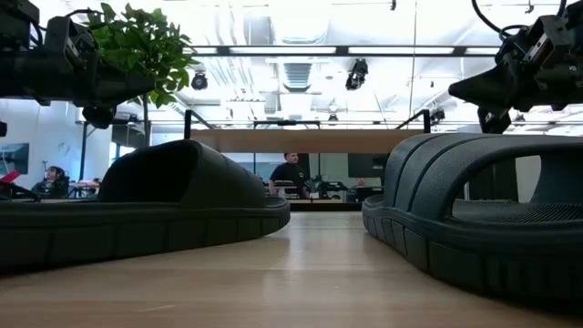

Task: Pick and place slides into the shelf

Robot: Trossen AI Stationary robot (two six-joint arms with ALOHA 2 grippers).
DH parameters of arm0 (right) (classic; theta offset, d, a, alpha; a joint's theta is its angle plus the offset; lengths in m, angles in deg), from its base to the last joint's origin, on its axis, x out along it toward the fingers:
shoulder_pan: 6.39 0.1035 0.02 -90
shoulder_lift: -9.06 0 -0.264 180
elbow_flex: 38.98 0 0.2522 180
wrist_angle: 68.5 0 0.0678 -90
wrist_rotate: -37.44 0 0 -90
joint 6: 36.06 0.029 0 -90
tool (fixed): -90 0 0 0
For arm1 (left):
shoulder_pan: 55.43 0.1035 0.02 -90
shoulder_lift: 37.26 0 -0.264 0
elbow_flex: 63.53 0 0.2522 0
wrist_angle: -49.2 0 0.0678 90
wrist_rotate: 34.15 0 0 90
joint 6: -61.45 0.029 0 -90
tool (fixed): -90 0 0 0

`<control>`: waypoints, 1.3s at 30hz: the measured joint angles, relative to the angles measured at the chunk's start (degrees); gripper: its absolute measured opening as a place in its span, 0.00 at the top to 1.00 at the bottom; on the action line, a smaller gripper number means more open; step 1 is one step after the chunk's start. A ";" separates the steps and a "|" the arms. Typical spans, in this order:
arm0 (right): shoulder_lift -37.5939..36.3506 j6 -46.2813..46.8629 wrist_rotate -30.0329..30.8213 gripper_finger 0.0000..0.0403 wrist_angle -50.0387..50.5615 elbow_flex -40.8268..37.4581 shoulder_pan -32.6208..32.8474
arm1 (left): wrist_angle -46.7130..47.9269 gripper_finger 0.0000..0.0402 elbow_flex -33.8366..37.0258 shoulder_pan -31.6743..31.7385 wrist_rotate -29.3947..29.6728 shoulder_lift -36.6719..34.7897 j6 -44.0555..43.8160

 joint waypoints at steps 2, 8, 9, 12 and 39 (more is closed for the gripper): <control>-0.01 0.00 -0.01 0.98 0.02 0.01 -0.01 | 0.00 1.00 0.00 -0.02 0.00 -0.01 0.02; -0.01 0.00 -0.02 0.98 0.00 0.00 -0.02 | 0.00 1.00 0.00 0.00 0.00 0.02 0.00; -0.01 0.00 -0.01 0.98 0.02 0.01 0.00 | -0.02 1.00 0.00 0.00 0.00 0.00 0.02; -0.02 0.00 0.00 0.98 0.00 0.02 -0.02 | 0.00 1.00 0.00 -0.01 -0.02 0.03 0.02; 0.25 30.19 1.96 0.98 -11.05 -0.02 0.00 | 0.00 1.00 0.00 -0.02 0.00 -0.02 0.02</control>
